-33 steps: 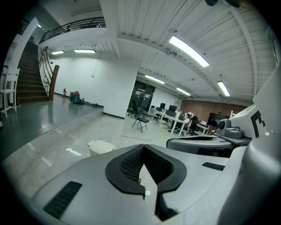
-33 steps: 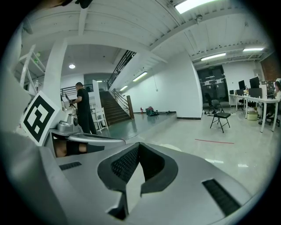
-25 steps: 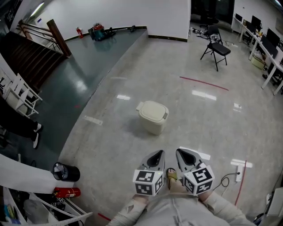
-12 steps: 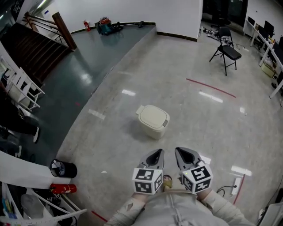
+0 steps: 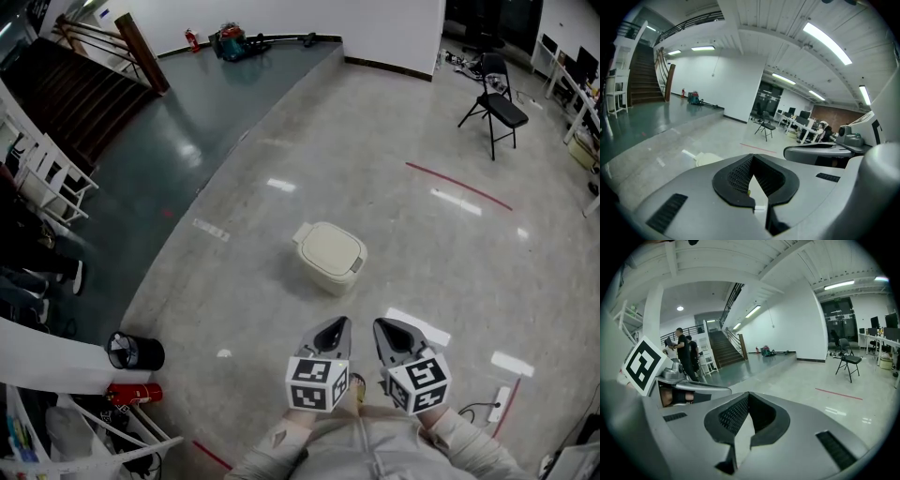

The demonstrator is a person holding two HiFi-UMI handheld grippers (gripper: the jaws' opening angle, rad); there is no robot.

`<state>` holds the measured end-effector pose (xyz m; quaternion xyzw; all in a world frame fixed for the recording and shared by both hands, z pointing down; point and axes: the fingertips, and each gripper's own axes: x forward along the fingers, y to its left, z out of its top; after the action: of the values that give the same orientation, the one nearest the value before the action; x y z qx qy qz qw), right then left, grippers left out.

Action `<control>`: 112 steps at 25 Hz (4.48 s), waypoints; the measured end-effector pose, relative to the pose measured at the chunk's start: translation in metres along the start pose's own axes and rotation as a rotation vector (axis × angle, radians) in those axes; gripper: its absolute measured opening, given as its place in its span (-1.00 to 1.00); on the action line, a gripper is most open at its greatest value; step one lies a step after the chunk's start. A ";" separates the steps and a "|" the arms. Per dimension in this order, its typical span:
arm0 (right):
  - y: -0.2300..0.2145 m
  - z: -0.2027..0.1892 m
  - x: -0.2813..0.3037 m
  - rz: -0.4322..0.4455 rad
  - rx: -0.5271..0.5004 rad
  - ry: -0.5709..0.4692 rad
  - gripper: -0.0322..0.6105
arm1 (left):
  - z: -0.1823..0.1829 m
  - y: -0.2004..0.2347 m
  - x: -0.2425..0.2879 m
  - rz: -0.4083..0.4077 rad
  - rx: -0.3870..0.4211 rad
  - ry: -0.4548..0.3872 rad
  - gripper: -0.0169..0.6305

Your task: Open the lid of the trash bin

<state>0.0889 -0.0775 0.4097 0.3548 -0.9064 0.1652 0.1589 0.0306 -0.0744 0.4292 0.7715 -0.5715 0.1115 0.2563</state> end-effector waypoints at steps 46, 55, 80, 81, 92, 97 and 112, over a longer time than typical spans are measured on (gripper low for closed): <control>-0.206 -0.285 0.370 -0.196 0.058 0.479 -0.89 | -0.142 0.178 0.219 0.009 -0.206 0.267 -0.94; -0.223 -0.307 0.392 -0.204 0.029 0.540 -0.89 | -0.152 0.187 0.245 0.020 -0.219 0.285 -0.94; -0.226 -0.315 0.394 -0.190 0.025 0.531 -0.89 | -0.160 0.183 0.253 0.028 -0.245 0.299 -0.94; -0.226 -0.314 0.394 -0.190 0.024 0.530 -0.89 | -0.160 0.183 0.253 0.029 -0.245 0.297 -0.94; -0.211 -0.302 0.382 -0.128 0.056 0.524 -0.89 | -0.151 0.183 0.249 0.036 -0.245 0.272 -0.94; -0.196 -0.287 0.361 -0.130 0.092 0.464 -0.89 | -0.146 0.181 0.246 0.044 -0.228 0.259 -0.94; -0.165 -0.204 0.229 -0.187 0.182 0.357 -0.89 | -0.115 0.136 0.187 0.049 -0.179 0.270 -0.94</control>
<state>0.0789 -0.2429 0.7160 0.4155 -0.8082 0.2912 0.2988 -0.0233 -0.1982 0.6495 0.7093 -0.5583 0.1689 0.3958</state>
